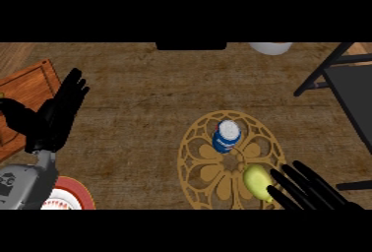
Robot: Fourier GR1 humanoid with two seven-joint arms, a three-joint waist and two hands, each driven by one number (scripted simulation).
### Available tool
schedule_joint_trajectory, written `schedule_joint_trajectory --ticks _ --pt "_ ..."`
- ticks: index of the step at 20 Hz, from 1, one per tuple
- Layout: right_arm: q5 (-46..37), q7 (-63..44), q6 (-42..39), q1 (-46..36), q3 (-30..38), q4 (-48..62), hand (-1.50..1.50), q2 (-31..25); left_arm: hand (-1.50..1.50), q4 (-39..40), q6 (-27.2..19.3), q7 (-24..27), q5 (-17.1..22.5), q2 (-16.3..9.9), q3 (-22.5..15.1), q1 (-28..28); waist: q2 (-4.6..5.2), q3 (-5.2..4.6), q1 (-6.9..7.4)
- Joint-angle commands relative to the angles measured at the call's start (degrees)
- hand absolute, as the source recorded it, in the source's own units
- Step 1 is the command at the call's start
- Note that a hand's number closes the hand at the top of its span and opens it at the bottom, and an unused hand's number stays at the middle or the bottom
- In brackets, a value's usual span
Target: Pick the lemon from the placemat and place it in the tiered shelf
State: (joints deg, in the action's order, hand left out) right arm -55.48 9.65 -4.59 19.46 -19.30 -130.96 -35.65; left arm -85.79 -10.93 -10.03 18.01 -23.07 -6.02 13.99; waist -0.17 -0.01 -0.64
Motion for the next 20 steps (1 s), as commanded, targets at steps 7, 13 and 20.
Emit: schedule_joint_trajectory --ticks 7,13,20 --pt "-12.2 -1.5 0.6 1.9 -2.4 2.6 -1.50 4.7 0.00 2.8 3.5 1.4 -1.9 2.1 3.9 1.3 0.14 0.00 0.25" --pt "-16.0 0.0 3.6 -0.1 -3.7 10.8 -1.50 8.9 0.00 3.4 5.2 0.4 -3.5 3.5 4.2 1.3 0.18 0.01 0.30" --pt "-10.0 5.4 5.0 0.6 2.2 11.3 -1.50 8.6 0.00 1.2 5.6 -1.3 -5.0 4.4 6.5 0.3 0.13 0.01 0.35"
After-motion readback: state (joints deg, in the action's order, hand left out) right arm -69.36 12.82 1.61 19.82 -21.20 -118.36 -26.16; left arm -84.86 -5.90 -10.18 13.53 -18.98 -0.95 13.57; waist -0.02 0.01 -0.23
